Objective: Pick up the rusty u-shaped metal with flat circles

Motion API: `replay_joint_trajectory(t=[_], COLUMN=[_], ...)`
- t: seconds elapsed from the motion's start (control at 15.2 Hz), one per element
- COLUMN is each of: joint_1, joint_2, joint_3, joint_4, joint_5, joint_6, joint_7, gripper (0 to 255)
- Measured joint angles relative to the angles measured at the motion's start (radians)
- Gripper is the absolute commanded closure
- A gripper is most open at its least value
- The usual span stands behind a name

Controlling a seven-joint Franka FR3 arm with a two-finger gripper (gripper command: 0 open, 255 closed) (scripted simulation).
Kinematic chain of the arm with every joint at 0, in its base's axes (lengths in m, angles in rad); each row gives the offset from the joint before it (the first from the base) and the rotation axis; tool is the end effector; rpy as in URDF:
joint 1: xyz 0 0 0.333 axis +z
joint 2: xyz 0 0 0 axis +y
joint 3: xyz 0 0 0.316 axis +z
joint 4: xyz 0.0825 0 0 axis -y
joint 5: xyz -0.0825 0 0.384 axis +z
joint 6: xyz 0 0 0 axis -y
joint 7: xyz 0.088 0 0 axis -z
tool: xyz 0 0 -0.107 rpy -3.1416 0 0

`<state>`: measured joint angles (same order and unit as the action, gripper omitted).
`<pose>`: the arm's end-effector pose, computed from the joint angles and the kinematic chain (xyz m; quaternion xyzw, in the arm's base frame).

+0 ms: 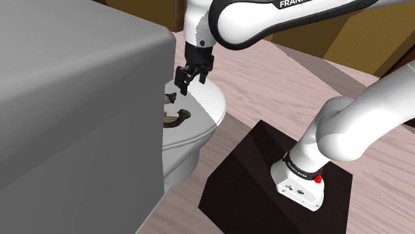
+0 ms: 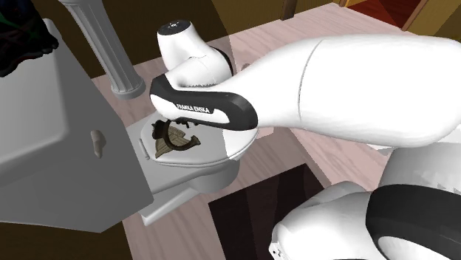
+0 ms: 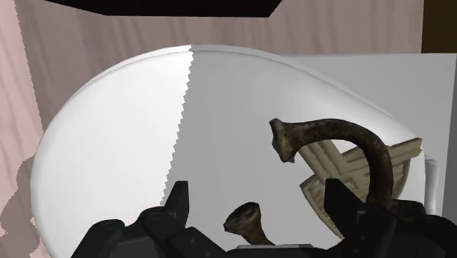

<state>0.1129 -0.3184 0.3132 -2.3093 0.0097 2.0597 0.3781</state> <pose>0.4169 0.1969 0.4696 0.9985 0.0157 0.0420 0.0301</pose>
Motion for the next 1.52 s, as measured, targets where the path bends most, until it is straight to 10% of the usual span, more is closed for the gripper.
replay_joint_trajectory(t=[1.32, 1.39, 1.52], joint_1=[0.074, 0.074, 0.074], joint_2=[0.465, 0.467, 0.467], joint_3=[0.129, 0.128, 0.127], joint_4=[0.212, 0.210, 0.209], joint_5=[-0.179, -0.180, -0.182], joint_6=[0.207, 0.211, 0.214], joint_7=[0.259, 0.261, 0.262], gripper=[0, 255, 255])
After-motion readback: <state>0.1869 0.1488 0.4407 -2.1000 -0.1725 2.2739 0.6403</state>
